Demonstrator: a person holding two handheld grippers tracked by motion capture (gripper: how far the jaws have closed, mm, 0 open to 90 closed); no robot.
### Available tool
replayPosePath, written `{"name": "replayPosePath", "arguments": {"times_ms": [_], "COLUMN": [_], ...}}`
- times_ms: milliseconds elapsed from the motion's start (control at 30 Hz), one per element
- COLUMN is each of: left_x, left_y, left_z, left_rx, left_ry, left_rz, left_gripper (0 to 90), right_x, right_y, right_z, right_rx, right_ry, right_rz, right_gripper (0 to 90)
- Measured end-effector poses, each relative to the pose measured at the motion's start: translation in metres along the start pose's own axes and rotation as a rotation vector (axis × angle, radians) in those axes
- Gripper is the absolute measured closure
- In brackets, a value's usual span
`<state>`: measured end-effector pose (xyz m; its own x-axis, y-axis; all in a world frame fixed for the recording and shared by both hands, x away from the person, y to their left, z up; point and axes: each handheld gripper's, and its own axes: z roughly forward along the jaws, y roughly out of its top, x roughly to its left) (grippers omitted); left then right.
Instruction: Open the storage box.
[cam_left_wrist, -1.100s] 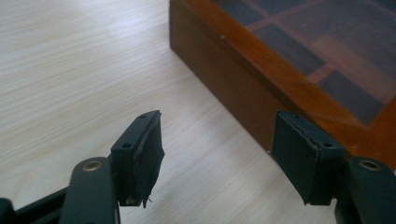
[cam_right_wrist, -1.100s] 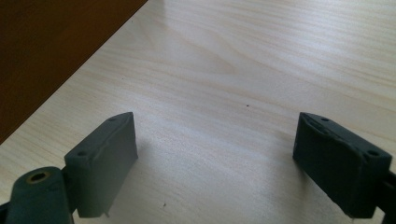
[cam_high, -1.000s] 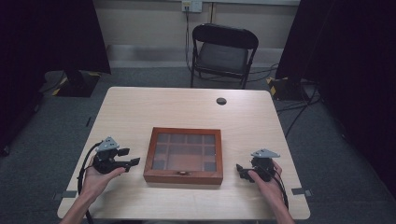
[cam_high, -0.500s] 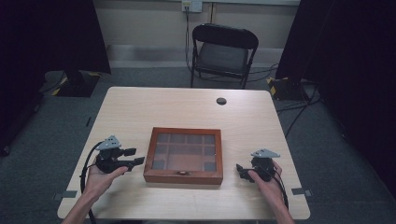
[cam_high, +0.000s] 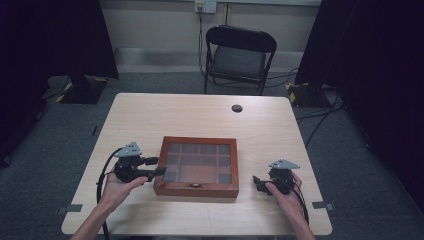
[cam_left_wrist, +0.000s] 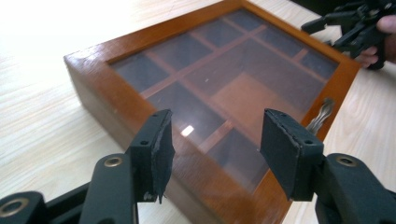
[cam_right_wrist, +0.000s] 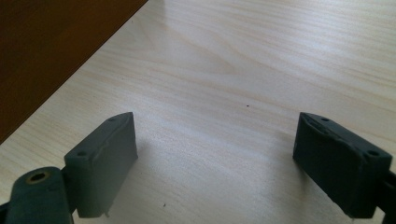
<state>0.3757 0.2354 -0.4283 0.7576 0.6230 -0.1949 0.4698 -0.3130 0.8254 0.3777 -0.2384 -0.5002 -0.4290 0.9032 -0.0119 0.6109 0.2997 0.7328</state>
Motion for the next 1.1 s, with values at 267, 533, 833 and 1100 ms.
{"name": "replayPosePath", "arguments": {"times_ms": [267, 533, 833, 1100], "left_x": [-0.009, -0.02, -0.038, -0.046], "left_y": [0.008, 0.016, 0.03, 0.033], "left_z": [0.008, 0.018, 0.026, 0.036], "left_rx": [0.021, 0.027, 0.007, 0.03], "left_ry": [-0.01, -0.046, -0.121, -0.158], "left_rz": [0.046, 0.066, 0.083, 0.117], "left_gripper": [46.9, 50.4, 51.5, 56.3], "right_x": [0.0, 0.0, 0.0, 0.0], "right_y": [0.0, 0.0, 0.0, 0.0], "right_z": [0.0, 0.0, 0.0, 0.0], "right_rx": [0.001, 0.001, 0.0, 0.001], "right_ry": [0.0, 0.0, 0.001, 0.0], "right_rz": [0.002, 0.002, 0.0, 0.002], "right_gripper": [12.7, 12.7, 12.7, 12.7]}}
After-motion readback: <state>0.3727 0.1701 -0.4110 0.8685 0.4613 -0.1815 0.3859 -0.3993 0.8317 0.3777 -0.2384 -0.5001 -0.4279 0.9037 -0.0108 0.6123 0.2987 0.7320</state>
